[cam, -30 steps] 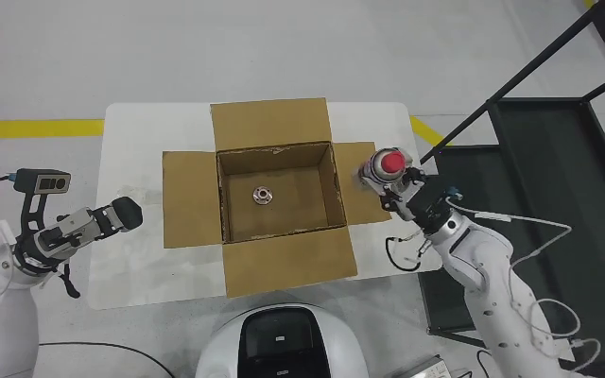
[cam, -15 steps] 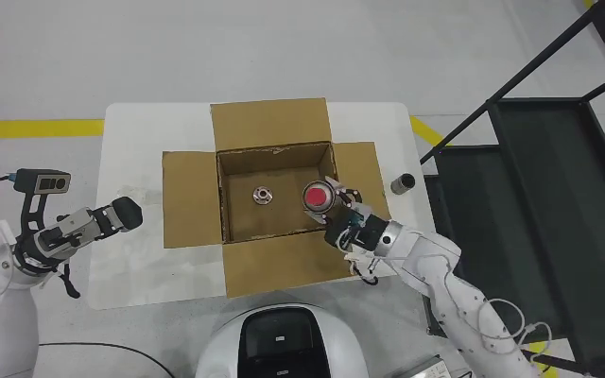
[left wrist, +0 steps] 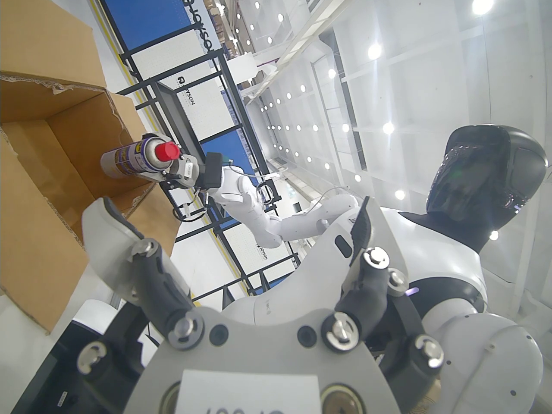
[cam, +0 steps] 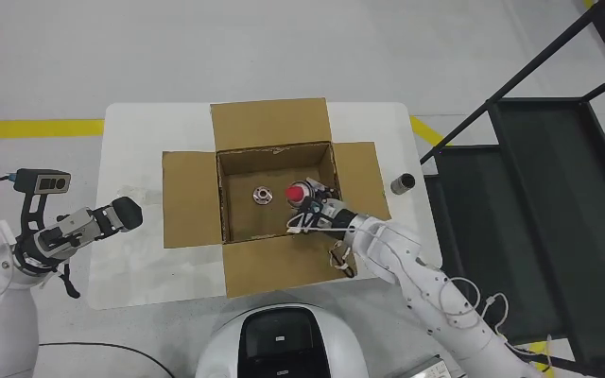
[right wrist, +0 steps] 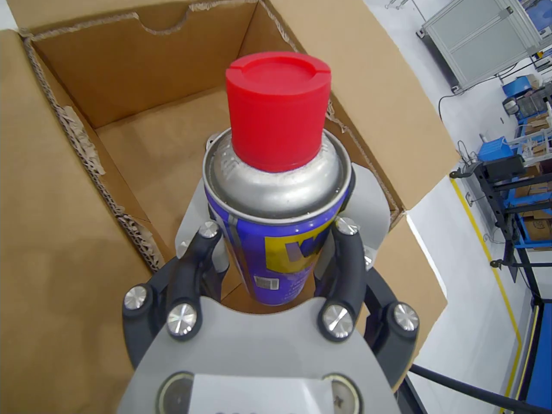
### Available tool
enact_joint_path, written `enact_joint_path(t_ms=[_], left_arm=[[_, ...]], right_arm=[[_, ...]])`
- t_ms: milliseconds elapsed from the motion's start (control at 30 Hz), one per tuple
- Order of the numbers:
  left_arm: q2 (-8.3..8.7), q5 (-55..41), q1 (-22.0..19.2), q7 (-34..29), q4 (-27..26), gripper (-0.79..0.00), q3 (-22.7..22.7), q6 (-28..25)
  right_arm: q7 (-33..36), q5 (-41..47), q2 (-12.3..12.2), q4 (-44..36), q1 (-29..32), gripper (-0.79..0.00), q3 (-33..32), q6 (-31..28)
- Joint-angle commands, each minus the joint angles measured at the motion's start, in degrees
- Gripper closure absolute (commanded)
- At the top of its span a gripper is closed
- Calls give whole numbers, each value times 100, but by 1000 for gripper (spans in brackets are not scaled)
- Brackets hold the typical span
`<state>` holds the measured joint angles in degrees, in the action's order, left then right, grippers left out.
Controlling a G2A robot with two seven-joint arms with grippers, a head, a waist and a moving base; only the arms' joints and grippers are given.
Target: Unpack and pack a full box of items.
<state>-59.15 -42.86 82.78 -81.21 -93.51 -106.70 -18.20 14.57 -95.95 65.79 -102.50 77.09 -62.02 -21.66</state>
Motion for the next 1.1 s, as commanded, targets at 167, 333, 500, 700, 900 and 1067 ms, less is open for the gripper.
enact_joint_path(t_ms=[167,333,500,700,900,1067], left_arm=[[0,0,0,0,0,-785,0,0],[0,0,0,0,0,-785,0,0],[0,0,0,0,0,-785,0,0],[0,0,0,0,0,-785,0,0],[0,0,0,0,0,-785,0,0],[0,0,0,0,0,-785,0,0]], right_arm=[[-18,152,71,217,-222,-785,228,-70],[-274,737,70,14,-97,-785,75,-206],[-459,2124,-3,-285,225,-785,-594,-701],[-636,3246,-147,-343,681,-785,-1791,-1145],[-1090,3342,-264,363,863,-785,-2814,-1405],[-1383,3341,-318,1439,693,-785,-3217,-1506]])
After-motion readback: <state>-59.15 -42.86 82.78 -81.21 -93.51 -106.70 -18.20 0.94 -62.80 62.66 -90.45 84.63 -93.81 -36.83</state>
